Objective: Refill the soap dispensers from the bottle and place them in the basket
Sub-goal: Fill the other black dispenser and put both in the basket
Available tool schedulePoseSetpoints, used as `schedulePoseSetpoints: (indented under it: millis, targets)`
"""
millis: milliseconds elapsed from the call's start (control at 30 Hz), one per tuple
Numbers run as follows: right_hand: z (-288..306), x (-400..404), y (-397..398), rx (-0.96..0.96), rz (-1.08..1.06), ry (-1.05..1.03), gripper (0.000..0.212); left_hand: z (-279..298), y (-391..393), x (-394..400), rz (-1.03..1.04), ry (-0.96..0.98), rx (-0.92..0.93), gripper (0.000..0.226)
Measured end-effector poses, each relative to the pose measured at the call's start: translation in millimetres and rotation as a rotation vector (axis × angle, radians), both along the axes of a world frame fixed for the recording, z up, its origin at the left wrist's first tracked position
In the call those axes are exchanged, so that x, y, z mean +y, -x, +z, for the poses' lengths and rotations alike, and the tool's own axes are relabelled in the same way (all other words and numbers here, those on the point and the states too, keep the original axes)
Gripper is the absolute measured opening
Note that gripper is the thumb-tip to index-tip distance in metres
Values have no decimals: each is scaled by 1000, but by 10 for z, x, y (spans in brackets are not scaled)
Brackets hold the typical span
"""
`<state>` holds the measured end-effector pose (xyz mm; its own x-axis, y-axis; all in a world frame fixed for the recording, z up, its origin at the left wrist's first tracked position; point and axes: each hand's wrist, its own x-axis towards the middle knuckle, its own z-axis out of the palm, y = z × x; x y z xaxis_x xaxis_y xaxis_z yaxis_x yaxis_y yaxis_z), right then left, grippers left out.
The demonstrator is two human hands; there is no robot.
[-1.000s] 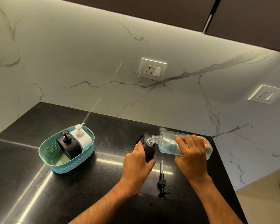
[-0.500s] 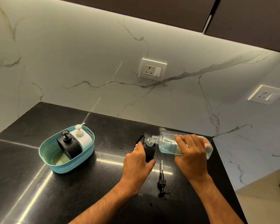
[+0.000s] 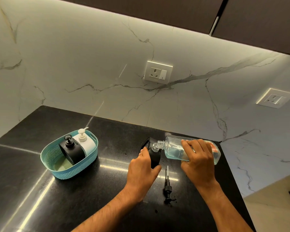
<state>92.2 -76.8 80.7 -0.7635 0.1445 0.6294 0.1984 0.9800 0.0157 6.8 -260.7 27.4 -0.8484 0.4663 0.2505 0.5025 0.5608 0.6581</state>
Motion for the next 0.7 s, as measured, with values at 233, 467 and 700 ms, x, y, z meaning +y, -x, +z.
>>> schedulePoseSetpoints:
  millis: [233,467,700]
  targets:
    - [-13,12,-14,0,-4,2,65,-7,-6,7,-6,2,-1,60]
    - [-13,7,-25,0,-4,-4,66,-40,-4,15,-11,2,-2,60]
    - [-1,8,-23,-2,-5,-11,67,-36,-13,17,-2,2,-2,57]
